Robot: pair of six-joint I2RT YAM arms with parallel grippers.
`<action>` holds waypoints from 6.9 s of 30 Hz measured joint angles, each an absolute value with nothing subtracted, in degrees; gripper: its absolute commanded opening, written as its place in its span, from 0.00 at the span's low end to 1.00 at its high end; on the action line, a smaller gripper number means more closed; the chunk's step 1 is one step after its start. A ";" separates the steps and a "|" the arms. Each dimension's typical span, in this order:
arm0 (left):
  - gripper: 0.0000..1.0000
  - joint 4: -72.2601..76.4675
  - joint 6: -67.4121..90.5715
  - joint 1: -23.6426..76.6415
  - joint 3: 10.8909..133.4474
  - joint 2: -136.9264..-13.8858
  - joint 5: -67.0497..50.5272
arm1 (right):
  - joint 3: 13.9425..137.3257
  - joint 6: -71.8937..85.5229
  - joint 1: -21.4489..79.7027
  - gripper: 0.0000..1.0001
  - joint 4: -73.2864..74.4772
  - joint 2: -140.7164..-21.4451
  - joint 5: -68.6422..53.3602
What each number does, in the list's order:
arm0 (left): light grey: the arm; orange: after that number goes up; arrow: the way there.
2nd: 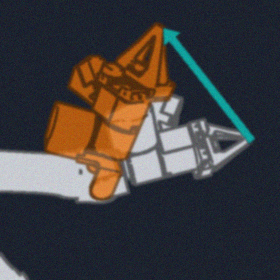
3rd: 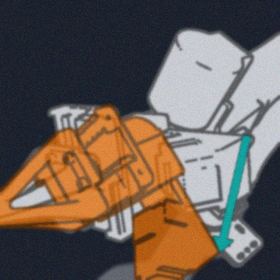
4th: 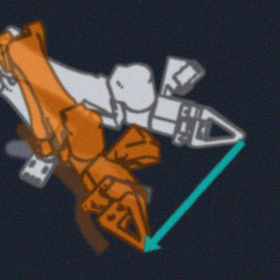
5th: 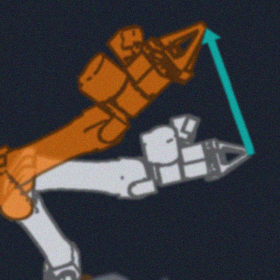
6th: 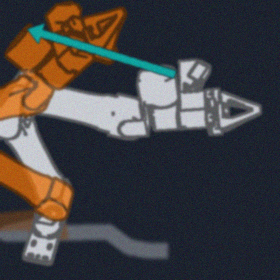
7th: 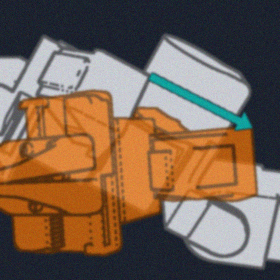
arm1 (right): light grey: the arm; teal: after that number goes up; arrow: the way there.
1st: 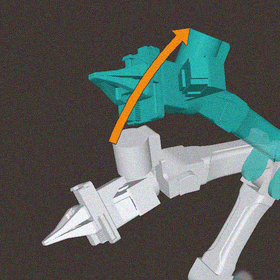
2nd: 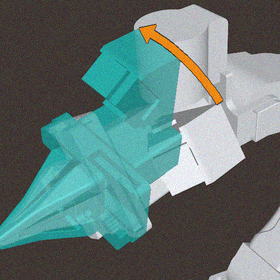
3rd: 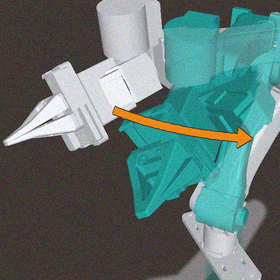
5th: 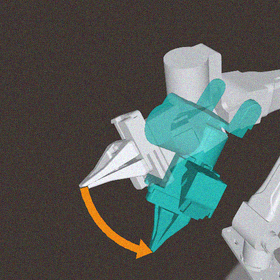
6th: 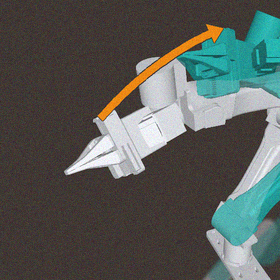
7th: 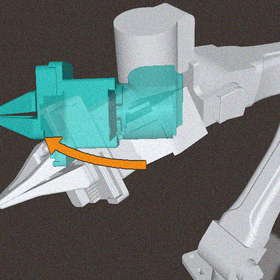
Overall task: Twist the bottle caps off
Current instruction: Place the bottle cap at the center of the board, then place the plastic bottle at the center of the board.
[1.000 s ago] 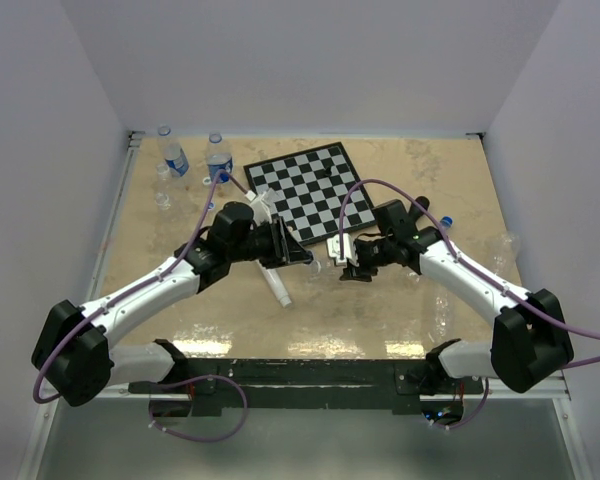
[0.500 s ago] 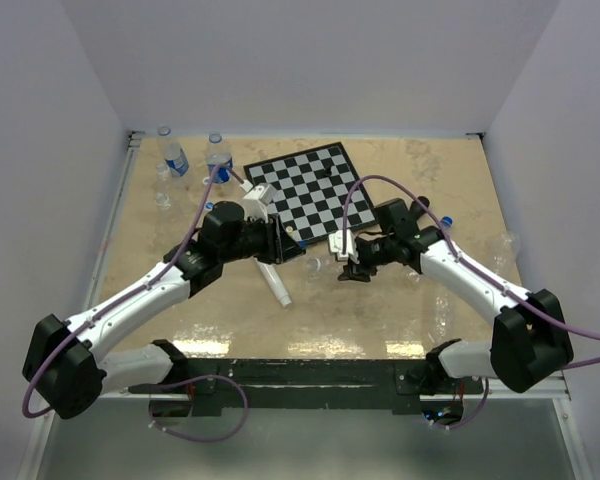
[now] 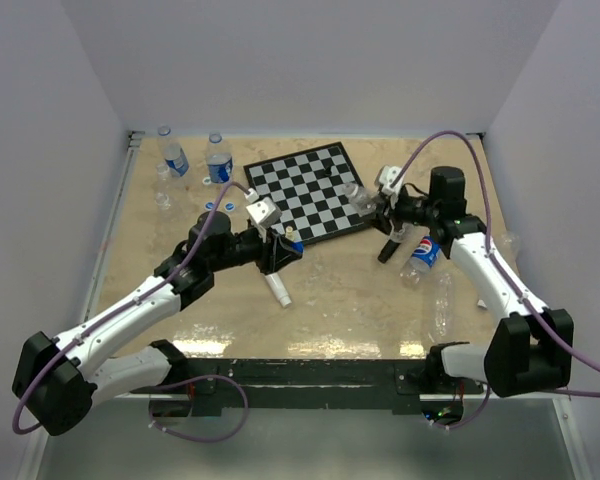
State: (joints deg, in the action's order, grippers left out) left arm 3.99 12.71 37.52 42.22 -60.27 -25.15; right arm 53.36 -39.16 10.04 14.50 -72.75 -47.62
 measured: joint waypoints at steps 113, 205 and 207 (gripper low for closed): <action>0.97 46.65 32.21 46.83 77.49 -114.24 -19.57 | 42.68 36.07 -10.92 0.12 -48.47 -77.25 -43.09; 1.00 6.35 0.56 35.68 36.29 -52.42 -7.03 | 71.42 -8.75 -0.03 0.17 -16.14 -97.76 -25.39; 1.00 5.85 0.12 35.68 36.27 -52.42 -6.96 | 71.57 -9.26 -0.12 0.18 -15.22 -99.90 -24.03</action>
